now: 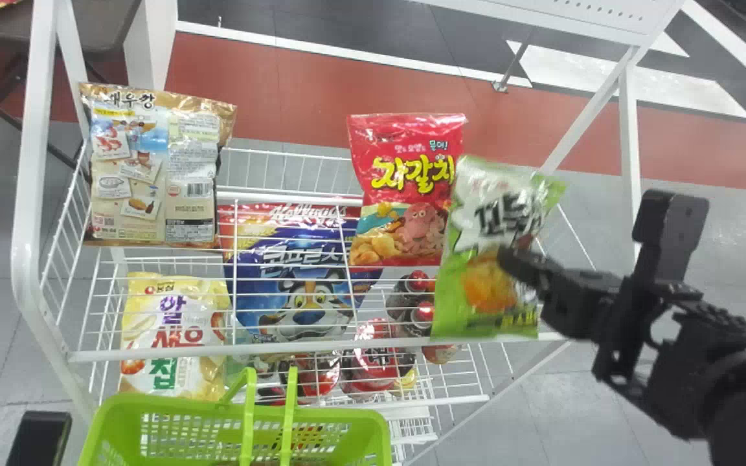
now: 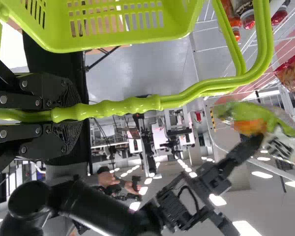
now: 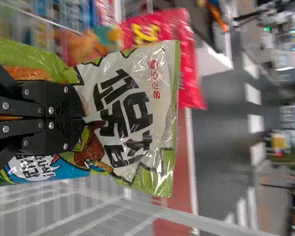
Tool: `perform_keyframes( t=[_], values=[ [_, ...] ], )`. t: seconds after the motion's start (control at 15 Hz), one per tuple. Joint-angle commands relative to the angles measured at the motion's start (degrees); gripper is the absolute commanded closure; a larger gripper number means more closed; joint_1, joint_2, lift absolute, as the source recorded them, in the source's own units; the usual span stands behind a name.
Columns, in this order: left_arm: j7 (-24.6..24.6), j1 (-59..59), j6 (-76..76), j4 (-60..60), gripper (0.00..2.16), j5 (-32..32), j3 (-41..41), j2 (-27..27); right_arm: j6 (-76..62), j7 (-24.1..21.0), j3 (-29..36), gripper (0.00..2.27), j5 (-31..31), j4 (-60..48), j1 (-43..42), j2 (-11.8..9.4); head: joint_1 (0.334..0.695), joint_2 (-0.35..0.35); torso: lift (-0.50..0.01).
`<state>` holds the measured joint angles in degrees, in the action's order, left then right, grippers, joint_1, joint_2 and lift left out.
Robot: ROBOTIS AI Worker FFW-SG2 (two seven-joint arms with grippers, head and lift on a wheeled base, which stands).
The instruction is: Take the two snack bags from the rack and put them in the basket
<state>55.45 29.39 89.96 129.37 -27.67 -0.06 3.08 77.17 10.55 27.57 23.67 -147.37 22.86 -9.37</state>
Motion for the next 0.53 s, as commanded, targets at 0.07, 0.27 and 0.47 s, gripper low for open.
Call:
perform_keyframes(
  t=[0.07,0.27,0.47],
  values=[
    [0.0,0.3,0.1,0.2,1.88,-0.2,0.3,-0.1,12.9,0.2,2.0,2.11,5.1,-6.6,2.7,0.7,0.695,-0.35,-0.011],
    [-0.3,0.3,0.1,0.2,1.88,-0.1,0.3,-0.1,12.9,0.2,5.0,2.11,10.4,-9.7,2.7,0.7,0.695,-0.35,-0.011],
    [-0.5,0.3,0.1,0.2,1.88,-0.1,0.1,-0.4,12.9,0.2,1.5,2.11,11.3,-10.5,3.9,0.7,0.695,-0.35,-0.011]
  ],
)
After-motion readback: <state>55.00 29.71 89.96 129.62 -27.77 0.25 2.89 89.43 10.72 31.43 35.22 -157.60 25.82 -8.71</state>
